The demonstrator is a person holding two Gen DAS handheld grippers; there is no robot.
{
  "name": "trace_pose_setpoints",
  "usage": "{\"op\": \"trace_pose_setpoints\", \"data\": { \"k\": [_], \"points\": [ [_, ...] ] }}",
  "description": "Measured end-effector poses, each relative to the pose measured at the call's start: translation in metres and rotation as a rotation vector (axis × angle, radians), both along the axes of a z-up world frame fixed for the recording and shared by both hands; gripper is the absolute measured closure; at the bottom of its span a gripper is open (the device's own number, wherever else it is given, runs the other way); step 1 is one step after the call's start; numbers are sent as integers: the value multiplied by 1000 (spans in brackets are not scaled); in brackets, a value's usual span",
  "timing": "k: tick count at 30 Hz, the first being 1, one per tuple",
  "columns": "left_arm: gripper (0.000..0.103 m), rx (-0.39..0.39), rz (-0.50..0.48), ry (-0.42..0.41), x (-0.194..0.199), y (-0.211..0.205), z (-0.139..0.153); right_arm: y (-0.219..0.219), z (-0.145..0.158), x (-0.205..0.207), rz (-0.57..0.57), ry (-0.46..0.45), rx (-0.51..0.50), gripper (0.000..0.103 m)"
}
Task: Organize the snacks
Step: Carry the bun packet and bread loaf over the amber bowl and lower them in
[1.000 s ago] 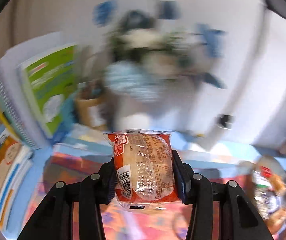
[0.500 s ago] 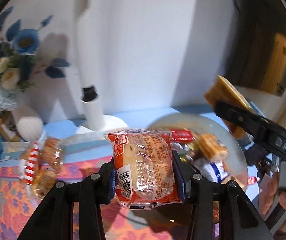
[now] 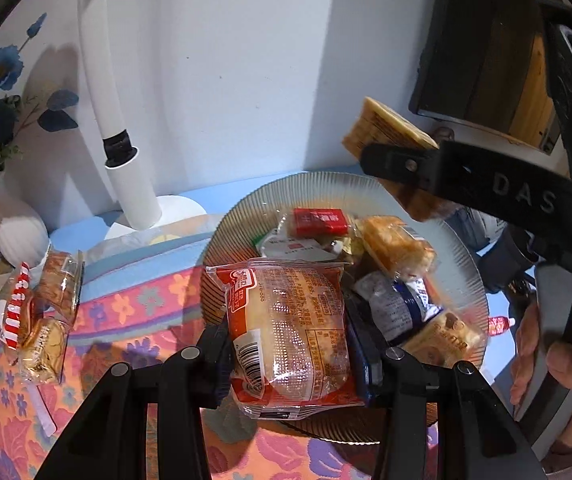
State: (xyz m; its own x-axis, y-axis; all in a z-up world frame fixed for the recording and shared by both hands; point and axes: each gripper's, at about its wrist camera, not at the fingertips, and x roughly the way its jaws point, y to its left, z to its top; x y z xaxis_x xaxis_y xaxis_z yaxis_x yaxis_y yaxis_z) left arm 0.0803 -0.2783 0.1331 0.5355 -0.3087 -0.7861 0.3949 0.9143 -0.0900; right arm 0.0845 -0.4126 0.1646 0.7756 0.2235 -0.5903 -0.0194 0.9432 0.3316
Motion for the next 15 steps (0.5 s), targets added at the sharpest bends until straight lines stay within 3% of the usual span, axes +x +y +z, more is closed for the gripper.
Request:
{"op": "trace_pose_setpoints", "data": {
  "k": [12, 15],
  "points": [
    [58, -18, -81, 31, -18, -18, 1, 1, 2, -2, 0, 7, 10, 49],
    [57, -71, -103, 55, -21, -20, 4, 1, 4, -5, -18, 1, 0, 49]
  ]
}}
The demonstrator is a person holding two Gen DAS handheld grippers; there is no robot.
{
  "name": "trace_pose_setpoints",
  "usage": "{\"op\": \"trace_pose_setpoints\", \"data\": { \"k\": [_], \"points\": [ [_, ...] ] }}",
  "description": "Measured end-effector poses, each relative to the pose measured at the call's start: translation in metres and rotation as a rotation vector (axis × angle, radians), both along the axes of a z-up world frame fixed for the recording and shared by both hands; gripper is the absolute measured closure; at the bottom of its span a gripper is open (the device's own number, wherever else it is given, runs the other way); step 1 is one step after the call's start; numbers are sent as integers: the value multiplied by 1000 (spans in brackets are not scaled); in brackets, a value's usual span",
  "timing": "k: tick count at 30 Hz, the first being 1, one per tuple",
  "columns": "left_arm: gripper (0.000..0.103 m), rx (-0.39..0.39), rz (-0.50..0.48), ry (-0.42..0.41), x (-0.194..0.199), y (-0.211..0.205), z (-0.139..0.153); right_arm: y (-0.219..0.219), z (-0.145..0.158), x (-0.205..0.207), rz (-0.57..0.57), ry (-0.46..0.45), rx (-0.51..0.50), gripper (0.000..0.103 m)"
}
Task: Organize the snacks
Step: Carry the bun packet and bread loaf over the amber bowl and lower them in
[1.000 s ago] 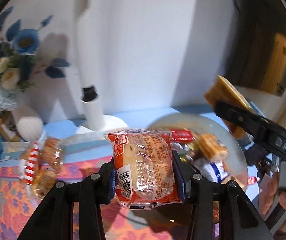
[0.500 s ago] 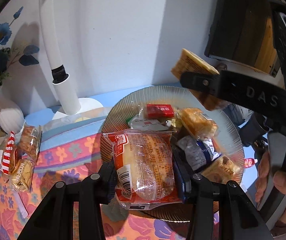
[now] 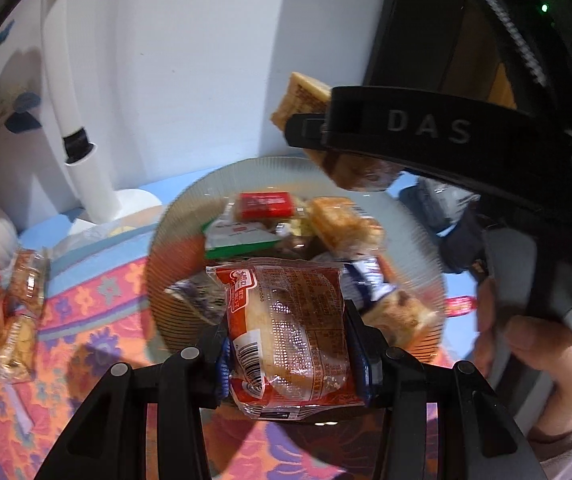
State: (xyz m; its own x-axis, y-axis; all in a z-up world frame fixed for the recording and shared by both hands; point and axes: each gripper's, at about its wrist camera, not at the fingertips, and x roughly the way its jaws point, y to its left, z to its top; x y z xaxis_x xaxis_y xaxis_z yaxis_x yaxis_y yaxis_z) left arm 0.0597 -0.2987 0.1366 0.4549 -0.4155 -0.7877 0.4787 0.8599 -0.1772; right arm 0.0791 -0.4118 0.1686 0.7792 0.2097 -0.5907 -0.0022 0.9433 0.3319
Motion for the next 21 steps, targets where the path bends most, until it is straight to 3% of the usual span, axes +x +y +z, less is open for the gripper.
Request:
{"op": "trace_pose_setpoints", "data": {
  "k": [15, 21],
  "points": [
    [58, -58, -49, 10, -4, 3, 15, 4, 12, -6, 3, -15, 6, 49],
    [57, -48, -78, -24, -7, -4, 15, 3, 12, -6, -1, -6, -1, 49]
  ]
}}
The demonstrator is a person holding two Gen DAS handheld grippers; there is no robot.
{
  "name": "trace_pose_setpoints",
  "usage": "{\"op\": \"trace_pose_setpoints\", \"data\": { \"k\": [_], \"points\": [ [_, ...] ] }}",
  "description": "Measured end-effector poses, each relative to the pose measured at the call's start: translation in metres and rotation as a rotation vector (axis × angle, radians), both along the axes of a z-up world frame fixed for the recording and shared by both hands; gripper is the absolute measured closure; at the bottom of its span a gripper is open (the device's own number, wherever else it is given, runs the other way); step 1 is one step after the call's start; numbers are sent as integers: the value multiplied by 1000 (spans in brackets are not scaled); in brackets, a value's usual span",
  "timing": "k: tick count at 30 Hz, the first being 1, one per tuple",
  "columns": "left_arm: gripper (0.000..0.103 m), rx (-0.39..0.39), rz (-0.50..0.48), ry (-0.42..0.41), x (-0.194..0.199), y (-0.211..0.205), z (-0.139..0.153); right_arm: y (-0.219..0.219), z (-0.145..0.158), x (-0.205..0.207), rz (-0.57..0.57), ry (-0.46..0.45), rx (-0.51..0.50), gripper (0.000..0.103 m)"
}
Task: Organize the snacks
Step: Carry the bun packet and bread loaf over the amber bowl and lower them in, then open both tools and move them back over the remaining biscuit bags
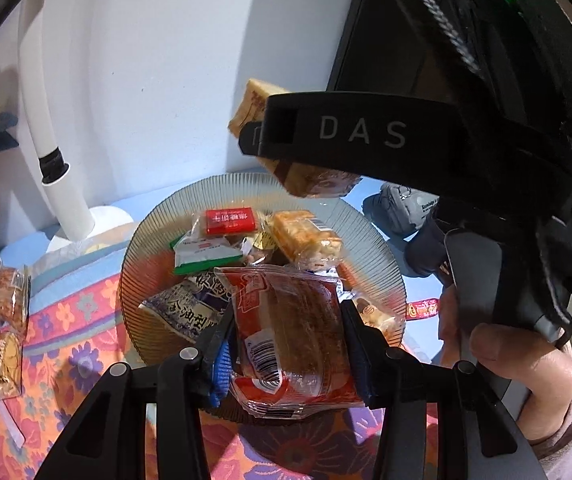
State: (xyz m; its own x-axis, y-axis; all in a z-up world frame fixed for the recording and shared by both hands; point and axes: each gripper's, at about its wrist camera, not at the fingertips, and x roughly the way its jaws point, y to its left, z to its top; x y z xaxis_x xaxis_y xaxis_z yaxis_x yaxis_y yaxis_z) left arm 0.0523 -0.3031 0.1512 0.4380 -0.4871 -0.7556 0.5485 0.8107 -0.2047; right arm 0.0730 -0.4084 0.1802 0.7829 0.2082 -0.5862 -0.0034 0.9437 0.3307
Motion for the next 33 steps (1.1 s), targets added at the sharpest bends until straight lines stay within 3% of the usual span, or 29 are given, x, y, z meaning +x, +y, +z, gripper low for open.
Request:
{"op": "trace_pose_setpoints", "data": {
  "k": [2, 3, 4, 5, 6, 7, 12, 22, 26, 33],
  "points": [
    [57, 3, -13, 6, 2, -2, -2, -1, -2, 2, 11, 17, 13, 47],
    [47, 20, -15, 3, 3, -4, -3, -1, -4, 4, 15, 32, 22, 34],
    [27, 44, -14, -6, 4, -5, -3, -3, -4, 4, 5, 43, 27, 25],
    [18, 72, 8, -25, 4, -5, -3, -4, -3, 3, -15, 37, 24, 13],
    [10, 84, 46, -57, 4, -3, 0, -7, -1, 0, -33, 25, 27, 12],
    [8, 81, 64, -77, 4, 0, 1, -9, 0, -2, -39, 20, 36, 12],
    [8, 84, 88, -31, 12, 10, 2, -20, 2, -4, -63, 24, 160, 11],
    [8, 92, 175, -23, 18, 51, 10, 6, 19, -7, -69, -10, 195, 10],
    [8, 68, 231, -19, 23, 86, 17, 31, 25, -8, -45, -32, 220, 2],
    [8, 84, 366, 3, 28, 183, 4, 94, 16, 9, 48, -15, 230, 1]
  ]
}}
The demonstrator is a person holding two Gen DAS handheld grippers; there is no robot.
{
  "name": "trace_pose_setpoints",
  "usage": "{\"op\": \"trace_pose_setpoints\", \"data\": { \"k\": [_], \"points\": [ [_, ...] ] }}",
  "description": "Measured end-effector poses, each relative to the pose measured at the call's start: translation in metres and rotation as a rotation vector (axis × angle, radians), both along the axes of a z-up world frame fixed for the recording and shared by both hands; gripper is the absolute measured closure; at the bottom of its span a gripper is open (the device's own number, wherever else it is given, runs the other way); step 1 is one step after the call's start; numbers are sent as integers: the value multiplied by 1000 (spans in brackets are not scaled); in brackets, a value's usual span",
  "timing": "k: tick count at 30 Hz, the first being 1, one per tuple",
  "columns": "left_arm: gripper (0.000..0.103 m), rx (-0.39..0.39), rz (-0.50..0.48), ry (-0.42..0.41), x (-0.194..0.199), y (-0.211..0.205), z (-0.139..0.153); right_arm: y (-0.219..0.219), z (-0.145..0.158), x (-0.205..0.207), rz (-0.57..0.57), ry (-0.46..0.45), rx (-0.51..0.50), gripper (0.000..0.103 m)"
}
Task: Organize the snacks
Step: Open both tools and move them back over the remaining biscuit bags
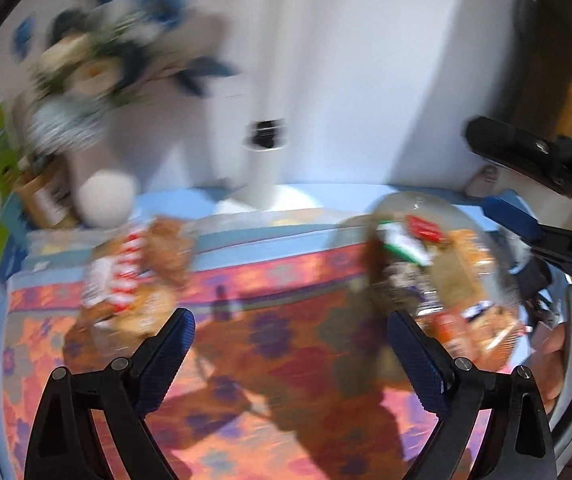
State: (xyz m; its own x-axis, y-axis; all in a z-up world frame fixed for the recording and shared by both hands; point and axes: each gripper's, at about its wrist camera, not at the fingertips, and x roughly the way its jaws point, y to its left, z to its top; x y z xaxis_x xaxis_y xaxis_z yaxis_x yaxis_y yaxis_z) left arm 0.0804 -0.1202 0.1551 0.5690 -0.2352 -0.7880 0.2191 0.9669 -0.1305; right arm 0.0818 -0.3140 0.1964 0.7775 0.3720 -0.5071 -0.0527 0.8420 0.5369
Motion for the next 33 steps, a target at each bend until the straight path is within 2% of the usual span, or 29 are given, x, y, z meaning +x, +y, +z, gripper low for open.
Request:
{"op": "trace_pose_setpoints", "data": {
  "k": [5, 9, 14, 17, 21, 22, 24, 26, 27, 29, 33],
  "points": [
    [8, 42, 124, 20, 6, 78, -21, 60, -18, 15, 83, 18, 13, 1],
    [8, 9, 187, 56, 7, 132, -41, 106, -39, 26, 152, 53, -2, 1],
    [8, -11, 227, 91, 12, 162, -76, 157, -80, 38, 241, 125, -23, 1],
    [8, -27, 249, 124, 11, 163, -98, 182, -105, 46, 282, 166, -36, 1],
    [8, -57, 243, 137, 11, 153, -129, 210, -133, 56, 325, 192, -112, 1],
    [6, -38, 250, 133, 13, 150, -135, 218, -141, 60, 342, 197, -128, 1],
    [0, 51, 258, 39, 12, 139, -142, 226, -151, 69, 369, 199, -134, 1],
    [0, 89, 276, 43, 14, 137, -147, 229, -165, 80, 394, 197, -108, 0],
    [0, 103, 274, 43, 14, 135, -148, 225, -166, 80, 385, 116, -103, 0],
    [0, 140, 270, 43, 14, 129, -150, 219, -170, 83, 378, 86, -58, 0],
    [0, 130, 271, 43, 12, 131, -150, 214, -171, 84, 378, 81, -28, 0]
  ]
}}
